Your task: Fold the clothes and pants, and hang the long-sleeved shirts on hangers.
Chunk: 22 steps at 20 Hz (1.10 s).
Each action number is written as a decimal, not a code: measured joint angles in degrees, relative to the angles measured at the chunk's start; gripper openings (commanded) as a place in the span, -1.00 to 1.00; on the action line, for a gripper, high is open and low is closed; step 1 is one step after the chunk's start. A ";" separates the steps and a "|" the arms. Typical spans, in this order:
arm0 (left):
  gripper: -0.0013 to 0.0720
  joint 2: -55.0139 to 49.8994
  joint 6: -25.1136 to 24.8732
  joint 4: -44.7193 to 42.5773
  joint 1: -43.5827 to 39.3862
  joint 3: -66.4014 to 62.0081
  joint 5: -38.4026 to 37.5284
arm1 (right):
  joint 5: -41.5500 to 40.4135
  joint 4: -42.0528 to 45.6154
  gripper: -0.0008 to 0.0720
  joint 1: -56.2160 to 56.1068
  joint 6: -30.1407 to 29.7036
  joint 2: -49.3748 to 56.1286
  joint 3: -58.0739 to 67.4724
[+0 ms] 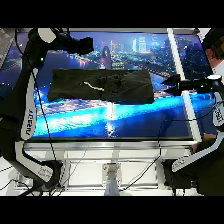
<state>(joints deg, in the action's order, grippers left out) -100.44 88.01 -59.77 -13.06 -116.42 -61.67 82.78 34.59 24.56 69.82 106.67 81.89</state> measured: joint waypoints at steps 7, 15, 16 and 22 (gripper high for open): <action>-0.94 0.00 -2.05 1.16 0.00 0.00 -2.73 | -1.05 3.37 0.66 -6.84 -2.47 2.82 1.14; -0.94 0.02 -3.17 1.36 0.00 0.02 -4.20 | -0.63 5.84 -0.91 -12.57 -1.62 6.73 6.21; -0.94 0.02 -3.21 1.36 0.00 0.11 -4.28 | -0.50 5.81 -0.92 -13.00 -1.25 6.86 6.36; -0.94 -0.22 -3.39 1.29 -0.81 2.36 -5.88 | 0.13 7.74 -0.92 -10.58 2.80 3.82 6.67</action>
<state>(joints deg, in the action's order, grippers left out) -100.66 84.62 -58.48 -13.87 -114.06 -67.55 82.91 42.33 13.98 72.62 110.50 88.55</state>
